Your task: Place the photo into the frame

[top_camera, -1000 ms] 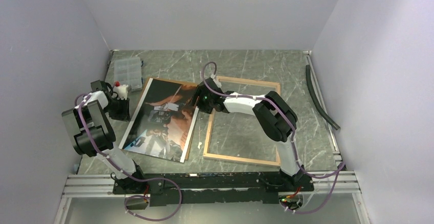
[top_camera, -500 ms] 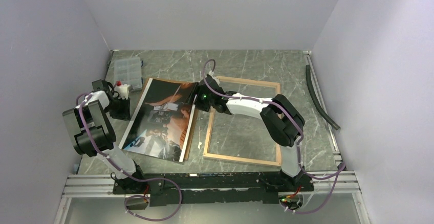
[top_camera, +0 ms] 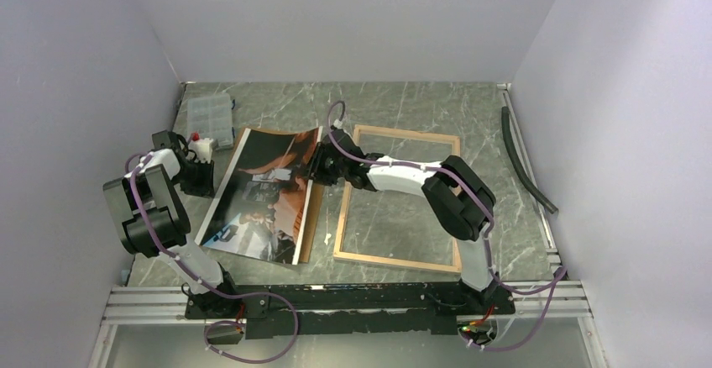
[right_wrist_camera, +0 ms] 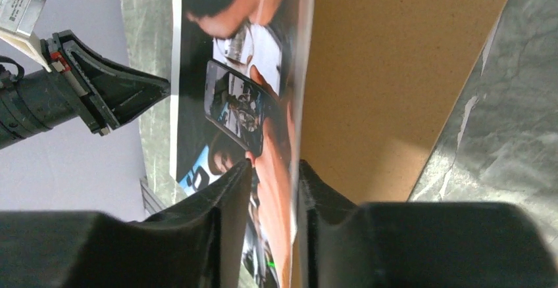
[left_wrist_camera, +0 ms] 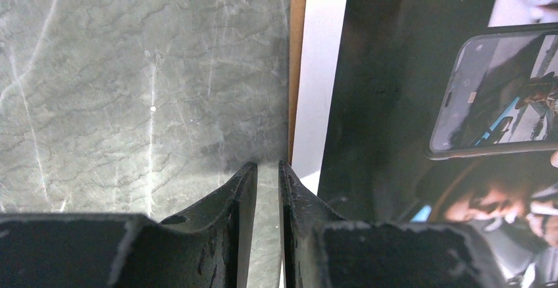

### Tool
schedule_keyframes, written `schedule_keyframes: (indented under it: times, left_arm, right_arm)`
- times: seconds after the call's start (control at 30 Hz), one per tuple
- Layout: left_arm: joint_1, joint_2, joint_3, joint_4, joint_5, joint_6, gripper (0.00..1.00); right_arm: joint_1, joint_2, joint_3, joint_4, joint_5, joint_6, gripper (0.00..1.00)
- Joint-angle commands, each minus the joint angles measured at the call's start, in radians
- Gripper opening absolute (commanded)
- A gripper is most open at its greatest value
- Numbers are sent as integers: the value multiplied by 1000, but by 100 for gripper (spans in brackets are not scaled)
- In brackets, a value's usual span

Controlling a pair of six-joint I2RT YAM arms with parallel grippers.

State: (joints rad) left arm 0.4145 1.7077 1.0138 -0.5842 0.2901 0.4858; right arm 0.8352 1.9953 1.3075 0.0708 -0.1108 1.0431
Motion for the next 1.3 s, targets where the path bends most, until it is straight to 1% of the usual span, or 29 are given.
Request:
schedule_keyframes:
  times: [0.0, 0.07, 0.13, 0.27, 0.43, 0.5, 0.6, 0.7, 0.9, 0.97, 1.07, 1.17, 1.27]
  left_arm:
    - [-13, -3, -9, -44, 38, 8, 24]
    - [-13, -9, -5, -52, 40, 8, 24]
    - [-14, -16, 4, -66, 46, 6, 24]
    - [-8, -44, 58, -132, 66, -3, 27]
    - [38, -68, 199, -265, 122, -15, 35]
    - [47, -69, 251, -310, 133, -15, 38]
    - [57, -74, 304, -350, 145, -14, 40]
    - [60, -93, 306, -352, 154, -11, 40]
    - [60, -105, 288, -352, 167, -5, 40]
    - [60, -102, 281, -350, 172, -9, 40]
    - [59, -101, 278, -350, 189, -21, 40]
    - [57, -104, 283, -359, 203, -28, 41]
    - [57, -117, 282, -365, 199, -24, 41]
  right_arm:
    - [5, 10, 42, 9, 7, -8, 26]
    - [5, 16, 52, -4, 13, -11, 15]
    - [5, 16, 61, -23, 24, -20, 0]
    - [-8, -44, 81, -94, 80, -85, 0]
    - [-56, -260, 76, -223, 219, -252, 0]
    - [-73, -372, 109, -333, 271, -328, 0]
    - [-75, -505, 160, -487, 379, -431, 0]
    - [-85, -624, 181, -613, 431, -492, 0]
    - [-85, -793, 314, -945, 675, -616, 0]
    - [-85, -806, 367, -1050, 752, -637, 0]
    - [-63, -776, 441, -1229, 886, -641, 0]
    - [-23, -672, 518, -1388, 1029, -604, 0]
    - [39, -531, 634, -1559, 1167, -521, 0]
